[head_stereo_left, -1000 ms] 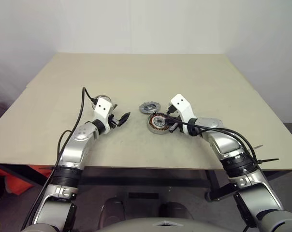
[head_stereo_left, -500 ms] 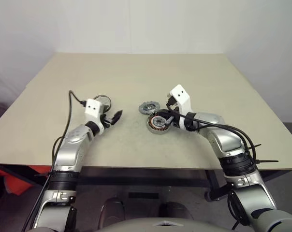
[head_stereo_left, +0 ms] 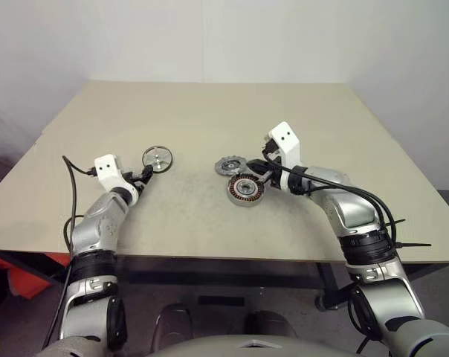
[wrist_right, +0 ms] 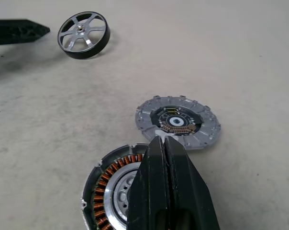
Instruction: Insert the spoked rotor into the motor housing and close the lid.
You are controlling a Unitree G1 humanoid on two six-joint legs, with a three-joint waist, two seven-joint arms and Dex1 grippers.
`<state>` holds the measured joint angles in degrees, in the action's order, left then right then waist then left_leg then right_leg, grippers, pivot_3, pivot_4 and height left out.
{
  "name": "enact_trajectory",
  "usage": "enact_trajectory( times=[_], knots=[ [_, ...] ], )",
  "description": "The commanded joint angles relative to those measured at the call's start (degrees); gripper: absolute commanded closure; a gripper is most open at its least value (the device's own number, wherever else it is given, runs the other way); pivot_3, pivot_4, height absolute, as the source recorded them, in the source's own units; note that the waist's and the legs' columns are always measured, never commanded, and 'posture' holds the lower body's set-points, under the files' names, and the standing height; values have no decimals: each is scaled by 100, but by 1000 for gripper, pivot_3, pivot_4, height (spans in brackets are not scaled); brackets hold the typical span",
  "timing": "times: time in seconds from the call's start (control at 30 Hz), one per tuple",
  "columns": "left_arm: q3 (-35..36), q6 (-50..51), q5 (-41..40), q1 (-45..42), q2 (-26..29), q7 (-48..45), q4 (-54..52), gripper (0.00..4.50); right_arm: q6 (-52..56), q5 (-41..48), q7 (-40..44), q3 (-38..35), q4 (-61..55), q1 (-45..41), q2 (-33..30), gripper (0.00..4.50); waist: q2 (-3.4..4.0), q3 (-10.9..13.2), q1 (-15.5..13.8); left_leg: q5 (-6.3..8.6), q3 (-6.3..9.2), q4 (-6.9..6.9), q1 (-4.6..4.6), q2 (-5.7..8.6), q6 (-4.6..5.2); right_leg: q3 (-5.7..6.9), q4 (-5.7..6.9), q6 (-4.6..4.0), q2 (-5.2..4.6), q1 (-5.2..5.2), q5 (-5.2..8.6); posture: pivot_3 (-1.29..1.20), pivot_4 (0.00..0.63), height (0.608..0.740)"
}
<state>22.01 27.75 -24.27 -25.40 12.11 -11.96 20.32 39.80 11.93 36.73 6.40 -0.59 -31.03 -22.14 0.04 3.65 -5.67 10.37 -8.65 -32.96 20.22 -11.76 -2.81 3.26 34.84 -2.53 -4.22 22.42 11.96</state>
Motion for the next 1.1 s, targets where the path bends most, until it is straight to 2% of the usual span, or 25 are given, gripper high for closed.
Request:
enact_trajectory(
  times=[0.03,0.23,0.43,0.53,0.7,0.97,1.1],
  knots=[
    [192,83,-283,-455,-57,32,467,666,-123,100,16,-166,-144,-135,-39,4479,0,0,-2,0,0,0,0,0,-1,0,0,-1,0,0,0,0,0,740],
    [386,101,-443,-1208,-119,51,1550,666,-119,84,6,-171,-190,-108,-63,4479,0,0,-27,-1,1,0,0,2,-1,0,-2,-1,-1,-3,-1,0,0,740],
    [533,-53,-548,-1578,-178,-9,2058,666,-111,71,-35,-186,-231,-56,-88,4479,0,0,-58,-2,2,0,1,2,-3,1,-3,-5,-2,-3,-4,0,0,740],
    [619,-98,-655,-1580,-251,-13,2110,1292,-105,75,-67,-202,-226,-49,-88,4500,-1,1,-59,-2,2,0,3,2,-3,1,-5,-6,-2,-3,-4,0,0,740],
    [624,-87,-683,-1513,-281,-15,2122,2947,-121,69,-98,-200,-168,-75,-73,4500,-2,1,-56,-2,2,0,6,1,-3,1,-5,-8,-1,-1,-5,0,0,740],
    [725,-53,-805,-1455,-291,-13,2093,2947,-152,57,-116,-184,-91,-119,-31,4500,-4,2,-54,-1,2,0,6,1,-2,2,-6,-8,-1,-1,-5,0,0,740],
    [763,-12,-932,-1420,-331,-90,2029,3697,-171,21,-216,-222,15,-169,1,4500,-3,2,-53,-1,1,0,6,1,-2,2,-7,-8,-2,-2,-5,0,0,740]
  ],
)
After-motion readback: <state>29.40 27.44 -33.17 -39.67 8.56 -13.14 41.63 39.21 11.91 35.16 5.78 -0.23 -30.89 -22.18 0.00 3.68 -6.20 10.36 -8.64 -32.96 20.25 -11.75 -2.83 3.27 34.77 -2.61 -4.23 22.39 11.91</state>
